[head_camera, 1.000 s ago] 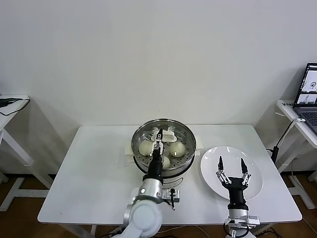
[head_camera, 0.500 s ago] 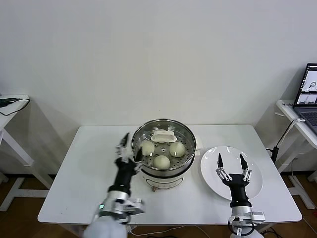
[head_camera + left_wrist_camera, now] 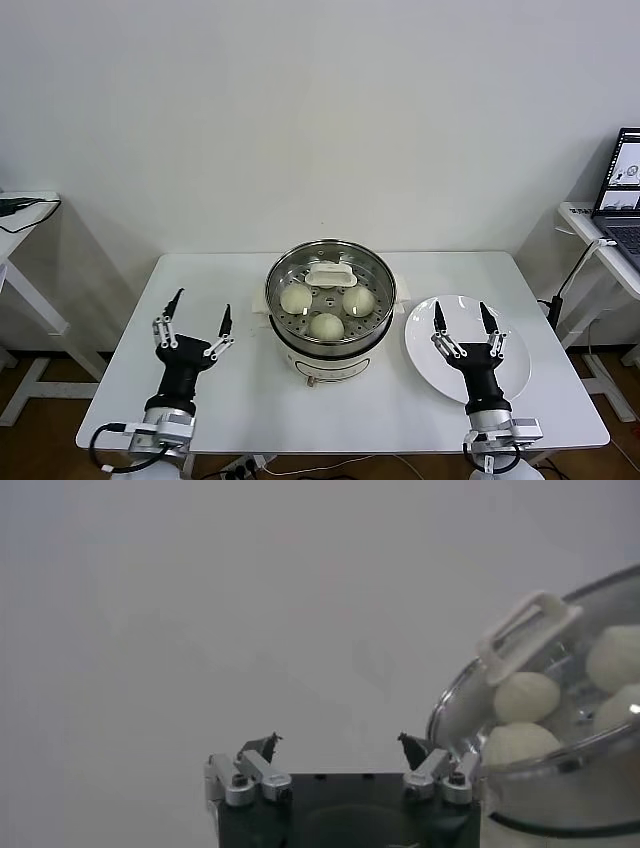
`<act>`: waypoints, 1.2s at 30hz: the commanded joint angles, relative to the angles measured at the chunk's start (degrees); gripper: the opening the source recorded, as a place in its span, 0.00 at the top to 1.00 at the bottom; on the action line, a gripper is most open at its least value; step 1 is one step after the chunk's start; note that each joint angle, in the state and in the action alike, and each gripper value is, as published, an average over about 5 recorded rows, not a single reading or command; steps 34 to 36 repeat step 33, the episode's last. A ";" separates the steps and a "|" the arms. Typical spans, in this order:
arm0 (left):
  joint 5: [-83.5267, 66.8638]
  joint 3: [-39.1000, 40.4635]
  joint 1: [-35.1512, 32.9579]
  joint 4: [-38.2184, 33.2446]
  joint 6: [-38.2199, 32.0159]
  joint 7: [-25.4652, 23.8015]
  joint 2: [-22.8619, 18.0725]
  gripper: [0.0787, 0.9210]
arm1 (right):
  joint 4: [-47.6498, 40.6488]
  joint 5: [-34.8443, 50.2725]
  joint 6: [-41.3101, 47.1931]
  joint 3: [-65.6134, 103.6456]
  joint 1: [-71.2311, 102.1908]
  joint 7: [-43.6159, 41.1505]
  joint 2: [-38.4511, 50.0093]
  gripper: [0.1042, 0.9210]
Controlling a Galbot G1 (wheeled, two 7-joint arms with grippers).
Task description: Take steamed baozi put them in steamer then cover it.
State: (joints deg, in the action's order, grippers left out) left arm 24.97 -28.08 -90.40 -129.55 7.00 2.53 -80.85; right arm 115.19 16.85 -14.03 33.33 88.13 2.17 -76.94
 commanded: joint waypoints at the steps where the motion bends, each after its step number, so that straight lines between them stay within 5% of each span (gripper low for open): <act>1: -10.72 -6.04 -3.60 -0.72 -5.45 1.12 -0.73 0.12 | 2.70 -0.34 2.22 0.39 1.36 0.19 0.10 0.12; 36: -11.89 -5.58 -2.30 0.35 -4.65 -0.38 0.25 0.12 | 4.12 -2.84 3.33 1.81 3.41 1.20 -0.34 0.12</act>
